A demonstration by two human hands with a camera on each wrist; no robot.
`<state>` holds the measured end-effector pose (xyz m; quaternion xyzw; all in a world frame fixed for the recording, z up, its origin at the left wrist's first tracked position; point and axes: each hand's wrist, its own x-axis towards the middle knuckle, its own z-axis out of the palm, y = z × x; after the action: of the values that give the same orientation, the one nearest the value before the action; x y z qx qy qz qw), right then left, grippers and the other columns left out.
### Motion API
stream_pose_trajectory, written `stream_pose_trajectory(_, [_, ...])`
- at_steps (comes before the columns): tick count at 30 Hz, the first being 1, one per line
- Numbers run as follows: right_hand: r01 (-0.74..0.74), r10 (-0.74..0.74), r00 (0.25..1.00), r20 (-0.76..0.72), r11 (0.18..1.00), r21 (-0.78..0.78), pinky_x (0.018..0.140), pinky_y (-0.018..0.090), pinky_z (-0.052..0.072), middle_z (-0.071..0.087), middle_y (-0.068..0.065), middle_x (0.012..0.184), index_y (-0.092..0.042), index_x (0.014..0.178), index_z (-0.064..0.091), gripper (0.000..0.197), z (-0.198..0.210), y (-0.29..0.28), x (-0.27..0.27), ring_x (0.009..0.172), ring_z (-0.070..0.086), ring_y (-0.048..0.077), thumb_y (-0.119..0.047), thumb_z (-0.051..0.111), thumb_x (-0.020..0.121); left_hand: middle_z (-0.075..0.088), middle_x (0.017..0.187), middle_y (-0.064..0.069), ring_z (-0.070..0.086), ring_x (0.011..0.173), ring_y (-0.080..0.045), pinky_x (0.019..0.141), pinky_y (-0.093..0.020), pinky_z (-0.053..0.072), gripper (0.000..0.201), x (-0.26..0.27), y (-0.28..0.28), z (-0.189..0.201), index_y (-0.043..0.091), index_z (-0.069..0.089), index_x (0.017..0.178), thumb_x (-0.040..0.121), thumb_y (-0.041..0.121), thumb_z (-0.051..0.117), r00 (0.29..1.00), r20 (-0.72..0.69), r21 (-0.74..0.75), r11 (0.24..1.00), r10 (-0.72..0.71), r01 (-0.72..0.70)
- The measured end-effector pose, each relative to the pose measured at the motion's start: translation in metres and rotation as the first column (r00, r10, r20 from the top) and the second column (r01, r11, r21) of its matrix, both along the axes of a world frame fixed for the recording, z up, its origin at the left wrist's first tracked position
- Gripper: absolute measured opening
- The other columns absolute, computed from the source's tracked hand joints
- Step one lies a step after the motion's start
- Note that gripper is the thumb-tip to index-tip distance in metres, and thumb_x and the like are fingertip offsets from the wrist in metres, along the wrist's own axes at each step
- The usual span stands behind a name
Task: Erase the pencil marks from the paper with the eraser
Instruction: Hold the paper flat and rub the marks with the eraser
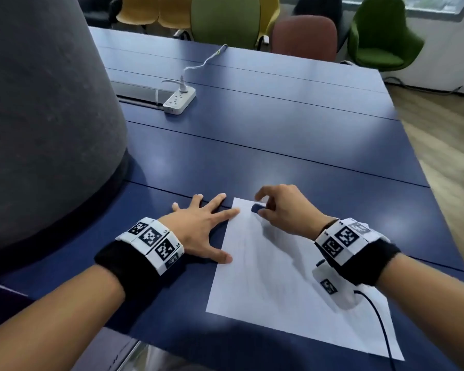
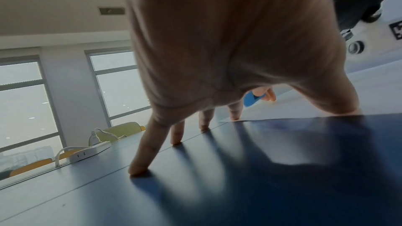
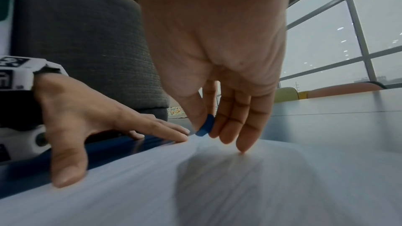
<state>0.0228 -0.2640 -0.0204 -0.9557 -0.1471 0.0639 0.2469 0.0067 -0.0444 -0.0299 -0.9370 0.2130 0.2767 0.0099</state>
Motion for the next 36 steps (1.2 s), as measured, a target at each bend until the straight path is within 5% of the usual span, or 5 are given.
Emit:
stream_pose_trajectory(10, [0.025,-0.024,0.999,-0.03,0.999,0.037,0.066,0.027,0.046,0.061,-0.002,0.071,-0.01,0.094,0.069,0.013,0.0,0.001,-0.001,0.069,0.054,0.018,-0.014,0.065,0.082,-0.021,0.159,0.016,0.003,0.142,-0.029,0.101,-0.066,0.034,0.118,0.009,-0.009,0.006,0.059,-0.007,0.145,0.054,0.088,0.062,1.0,0.0,0.046,0.999,0.008,-0.008])
stream_pose_trajectory(15, [-0.003,0.005,0.997,-0.08,1.0,0.019,0.06,0.022,0.043,0.058,-0.01,0.064,-0.013,0.092,0.069,0.013,0.002,0.001,-0.004,0.065,0.054,0.013,-0.011,0.062,0.082,-0.021,0.159,0.015,0.002,0.142,-0.031,0.101,-0.068,0.032,0.118,0.01,-0.009,0.006,0.058,-0.007,0.145,0.055,0.087,0.063,1.0,-0.005,0.033,0.999,0.002,-0.002])
stream_pose_trajectory(19, [0.089,-0.084,0.992,-0.096,0.994,0.057,0.059,0.024,0.046,0.068,0.006,0.074,-0.012,0.092,0.069,0.011,0.001,-0.002,0.005,0.064,0.054,0.014,-0.012,0.064,0.082,-0.02,0.16,0.014,0.003,0.142,-0.032,0.101,-0.07,0.031,0.118,0.01,-0.009,0.007,0.057,-0.007,0.146,0.056,0.085,0.064,1.0,-0.008,0.037,0.999,-0.005,0.005])
stream_pose_trajectory(26, [0.016,-0.003,0.98,-0.199,0.998,0.063,0.049,0.005,0.038,0.073,0.002,0.074,-0.016,0.092,0.068,0.012,0.002,-0.005,0.005,0.052,0.056,-0.004,-0.011,0.063,0.083,-0.023,0.16,0.012,0.001,0.144,-0.032,0.101,-0.069,0.032,0.121,0.009,-0.011,0.009,0.056,-0.008,0.146,0.055,0.085,0.066,1.0,-0.019,0.053,0.998,-0.015,0.016])
stream_pose_trajectory(36, [0.079,-0.06,0.981,-0.184,0.992,0.098,0.049,0.01,0.039,0.071,0.003,0.071,-0.014,0.093,0.066,0.013,-0.004,-0.002,0.002,0.056,0.055,0.005,-0.01,0.06,0.082,-0.022,0.16,0.008,0.002,0.143,-0.034,0.1,-0.072,0.031,0.124,0.009,-0.012,0.009,0.055,-0.008,0.147,0.054,0.085,0.067,1.0,-0.004,0.061,0.998,-0.024,0.025])
